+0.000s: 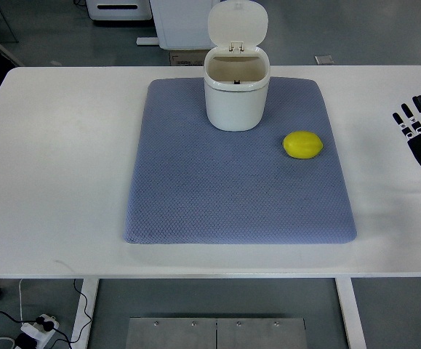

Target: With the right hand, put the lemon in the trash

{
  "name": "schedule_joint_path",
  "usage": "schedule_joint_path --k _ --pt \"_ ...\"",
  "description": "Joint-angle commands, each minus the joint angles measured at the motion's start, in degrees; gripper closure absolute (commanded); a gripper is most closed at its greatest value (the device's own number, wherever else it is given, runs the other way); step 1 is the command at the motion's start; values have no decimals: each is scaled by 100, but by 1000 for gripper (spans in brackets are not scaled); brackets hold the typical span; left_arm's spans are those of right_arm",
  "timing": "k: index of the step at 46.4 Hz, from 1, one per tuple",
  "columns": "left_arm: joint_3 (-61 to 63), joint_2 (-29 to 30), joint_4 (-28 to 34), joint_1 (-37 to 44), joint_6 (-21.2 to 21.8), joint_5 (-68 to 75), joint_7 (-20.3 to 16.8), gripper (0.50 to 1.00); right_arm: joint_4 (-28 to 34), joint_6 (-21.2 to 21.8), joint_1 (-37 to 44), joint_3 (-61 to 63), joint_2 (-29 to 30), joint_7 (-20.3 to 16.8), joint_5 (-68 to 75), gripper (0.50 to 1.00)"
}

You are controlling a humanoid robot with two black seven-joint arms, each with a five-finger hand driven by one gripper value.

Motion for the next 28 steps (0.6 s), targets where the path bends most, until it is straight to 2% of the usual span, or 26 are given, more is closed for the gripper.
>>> schedule_joint_path --k 1,9,20,28 --pt "0 0 0 -7 0 0 0 500 4 2 14 -17 4 0 0 500" --pt "0 0 0 2 0 0 0 500 4 2 -21 -34 -57 0 9 500" --pt "0 0 0 2 0 0 0 500 4 2 -3 -579 -664 0 35 500" --pt "0 0 0 2 0 0 0 500 13 2 -12 -772 -848 8 26 500"
